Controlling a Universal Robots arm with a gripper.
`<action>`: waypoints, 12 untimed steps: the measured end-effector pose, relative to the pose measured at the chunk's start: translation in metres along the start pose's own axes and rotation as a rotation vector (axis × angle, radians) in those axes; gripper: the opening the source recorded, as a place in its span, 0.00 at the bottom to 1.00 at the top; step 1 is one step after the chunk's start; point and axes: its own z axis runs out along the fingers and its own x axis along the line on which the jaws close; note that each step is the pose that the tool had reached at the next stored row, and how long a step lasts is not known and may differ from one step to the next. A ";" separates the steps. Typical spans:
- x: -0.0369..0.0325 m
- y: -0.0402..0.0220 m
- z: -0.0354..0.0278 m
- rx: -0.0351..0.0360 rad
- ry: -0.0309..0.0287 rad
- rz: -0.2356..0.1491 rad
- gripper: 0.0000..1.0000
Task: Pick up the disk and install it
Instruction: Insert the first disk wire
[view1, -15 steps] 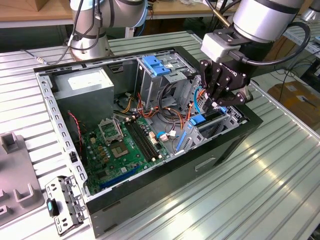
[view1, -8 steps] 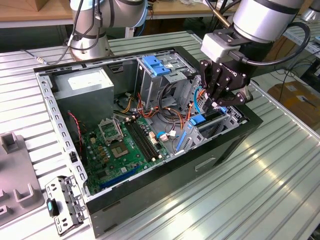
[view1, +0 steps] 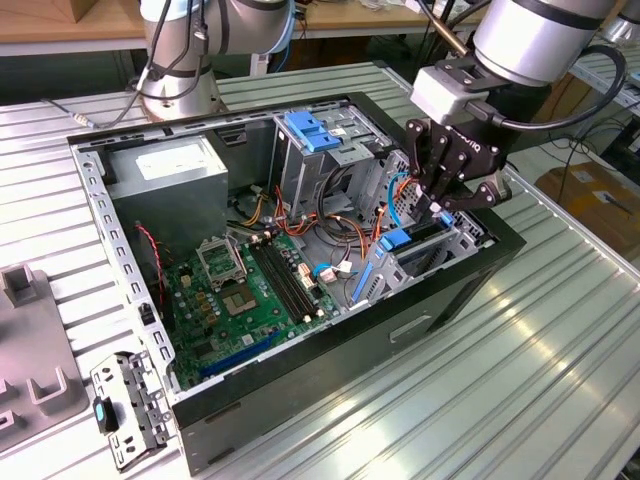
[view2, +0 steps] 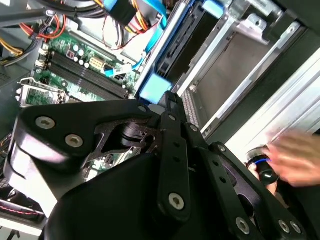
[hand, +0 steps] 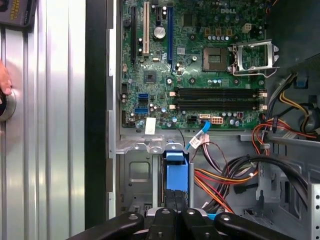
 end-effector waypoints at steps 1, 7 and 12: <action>0.0000 -0.0014 0.0002 0.0000 0.0001 0.000 0.11; 0.0000 -0.0029 0.0003 -0.0001 0.0004 -0.013 0.11; 0.0000 -0.0029 0.0004 -0.0002 0.0011 -0.056 0.11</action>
